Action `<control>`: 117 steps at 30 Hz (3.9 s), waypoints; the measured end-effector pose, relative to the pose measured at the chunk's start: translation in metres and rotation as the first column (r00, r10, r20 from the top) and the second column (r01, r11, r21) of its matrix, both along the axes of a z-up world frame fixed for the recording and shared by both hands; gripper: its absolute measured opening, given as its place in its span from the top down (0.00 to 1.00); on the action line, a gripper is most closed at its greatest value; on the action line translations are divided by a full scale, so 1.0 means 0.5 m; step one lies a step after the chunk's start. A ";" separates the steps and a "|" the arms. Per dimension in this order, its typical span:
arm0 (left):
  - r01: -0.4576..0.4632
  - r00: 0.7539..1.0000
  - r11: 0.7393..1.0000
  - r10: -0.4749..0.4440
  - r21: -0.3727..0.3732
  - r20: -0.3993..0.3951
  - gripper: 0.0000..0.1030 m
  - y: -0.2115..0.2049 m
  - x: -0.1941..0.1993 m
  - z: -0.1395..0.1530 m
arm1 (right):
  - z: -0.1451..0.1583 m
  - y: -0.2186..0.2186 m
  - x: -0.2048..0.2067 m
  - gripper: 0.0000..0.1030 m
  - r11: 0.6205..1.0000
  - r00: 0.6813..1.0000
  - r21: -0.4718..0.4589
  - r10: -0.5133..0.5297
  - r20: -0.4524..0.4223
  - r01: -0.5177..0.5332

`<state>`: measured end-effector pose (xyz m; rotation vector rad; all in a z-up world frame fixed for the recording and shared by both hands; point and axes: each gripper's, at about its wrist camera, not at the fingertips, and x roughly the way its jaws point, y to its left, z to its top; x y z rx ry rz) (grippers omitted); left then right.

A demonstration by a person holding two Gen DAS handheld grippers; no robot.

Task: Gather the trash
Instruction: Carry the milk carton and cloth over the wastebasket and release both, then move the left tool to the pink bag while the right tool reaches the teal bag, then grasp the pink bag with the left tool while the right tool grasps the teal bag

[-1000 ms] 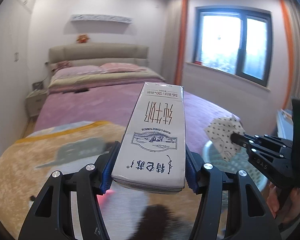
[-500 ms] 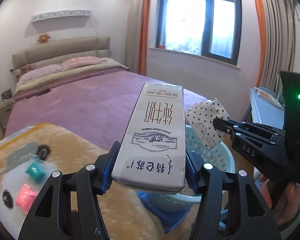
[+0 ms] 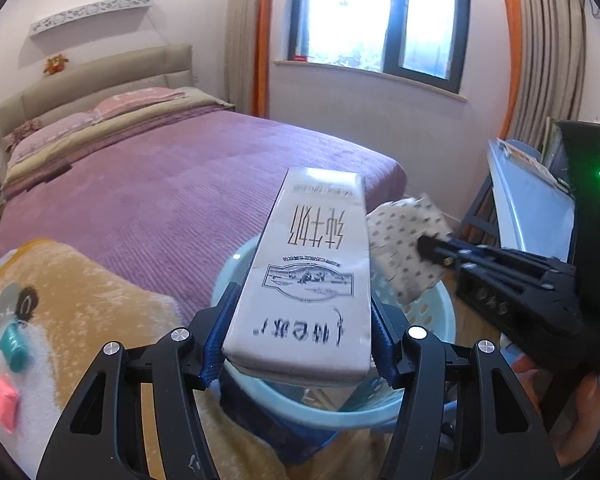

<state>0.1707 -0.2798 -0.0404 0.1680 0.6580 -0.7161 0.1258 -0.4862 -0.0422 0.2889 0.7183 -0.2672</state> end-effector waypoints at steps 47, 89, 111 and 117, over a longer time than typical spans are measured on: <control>-0.436 0.896 0.900 0.433 -0.005 -0.098 0.22 0.582 0.069 -0.027 | 0.060 0.449 0.098 0.43 0.874 0.876 0.069 0.474 0.092 -0.480; -0.602 0.792 0.790 0.572 -0.118 -0.215 0.59 0.693 0.083 -0.078 | -0.079 0.736 0.322 0.64 0.750 0.749 -0.068 0.643 -0.160 -0.658; -0.552 0.830 0.830 0.537 -0.080 -0.151 0.59 0.644 0.069 -0.061 | -0.002 0.628 0.193 0.65 0.845 0.846 -0.105 0.531 0.048 -0.524; -0.473 0.880 0.875 0.463 -0.106 -0.106 0.59 0.572 0.021 -0.014 | 0.047 0.532 0.129 0.65 0.882 0.880 -0.099 0.468 0.082 -0.460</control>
